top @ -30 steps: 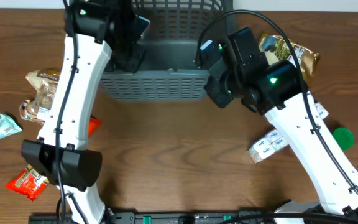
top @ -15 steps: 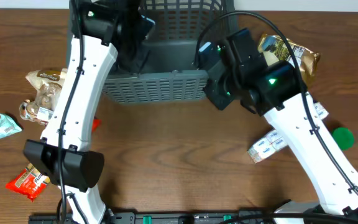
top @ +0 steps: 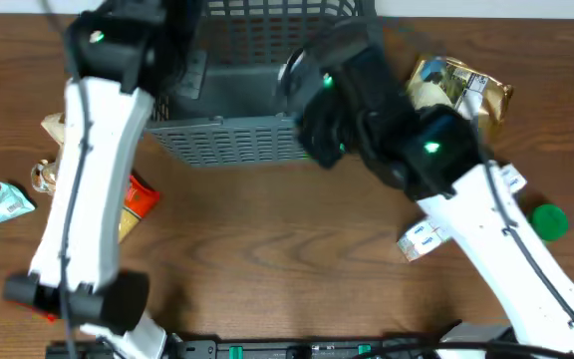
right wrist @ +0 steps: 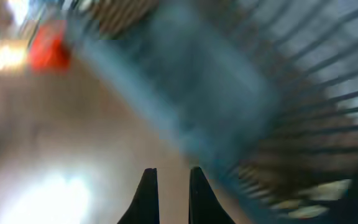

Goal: Pack container

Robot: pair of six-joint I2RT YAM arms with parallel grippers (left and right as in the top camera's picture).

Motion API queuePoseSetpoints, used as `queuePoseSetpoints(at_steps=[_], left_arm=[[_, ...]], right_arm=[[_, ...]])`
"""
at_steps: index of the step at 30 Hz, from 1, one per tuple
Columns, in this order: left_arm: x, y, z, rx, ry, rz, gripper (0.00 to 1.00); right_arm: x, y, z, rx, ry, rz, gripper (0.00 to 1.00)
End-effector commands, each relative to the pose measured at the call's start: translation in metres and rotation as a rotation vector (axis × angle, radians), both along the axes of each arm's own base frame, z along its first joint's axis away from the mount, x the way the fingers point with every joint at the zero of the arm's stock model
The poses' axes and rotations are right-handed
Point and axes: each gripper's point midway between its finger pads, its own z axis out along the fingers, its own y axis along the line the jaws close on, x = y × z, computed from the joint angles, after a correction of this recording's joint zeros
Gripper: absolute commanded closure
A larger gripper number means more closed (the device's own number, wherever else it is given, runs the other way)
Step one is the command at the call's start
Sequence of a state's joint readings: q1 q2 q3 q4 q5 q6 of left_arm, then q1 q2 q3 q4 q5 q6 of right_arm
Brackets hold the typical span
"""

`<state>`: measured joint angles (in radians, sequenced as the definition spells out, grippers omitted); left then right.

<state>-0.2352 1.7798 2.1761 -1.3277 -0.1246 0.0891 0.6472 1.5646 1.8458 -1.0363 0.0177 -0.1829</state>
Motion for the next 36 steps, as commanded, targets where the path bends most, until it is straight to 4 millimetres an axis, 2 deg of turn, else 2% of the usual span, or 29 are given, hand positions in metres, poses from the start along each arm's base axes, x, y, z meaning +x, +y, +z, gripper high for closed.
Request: queuePoseSetpoints(at_steps=[1, 3, 5, 7, 11, 21, 31, 36], left_arm=[[-0.020, 0.024, 0.033, -0.013, -0.087, 0.131, 0.85], [-0.033, 0.040, 0.043, -0.023, -0.104, 0.208, 0.86], [-0.045, 0.055, 0.050, -0.036, -0.117, 0.273, 0.90], [-0.056, 0.069, 0.057, -0.050, -0.131, 0.324, 0.92], [-0.070, 0.089, 0.065, -0.052, -0.146, 0.381, 0.93], [-0.078, 0.092, 0.060, -0.042, -0.113, 0.390, 0.94], [-0.080, 0.092, 0.059, -0.041, -0.105, 0.390, 0.94], [-0.082, 0.092, 0.058, -0.038, -0.093, 0.390, 0.94]], right_arm=[[0.027, -0.028, 0.045, 0.072, -0.115, -0.203, 0.98], [0.041, -0.045, 0.057, 0.131, -0.128, -0.291, 0.99], [0.056, -0.063, 0.057, 0.178, -0.103, -0.363, 0.99], [0.069, -0.075, 0.049, 0.218, -0.054, -0.392, 0.99], [0.091, -0.085, 0.028, 0.240, 0.019, -0.405, 0.99], [0.124, -0.067, -0.021, 0.217, 0.108, -0.349, 0.99], [0.149, -0.062, -0.033, 0.221, 0.074, -0.357, 0.99], [0.155, -0.062, -0.051, 0.201, 0.107, -0.375, 0.99]])
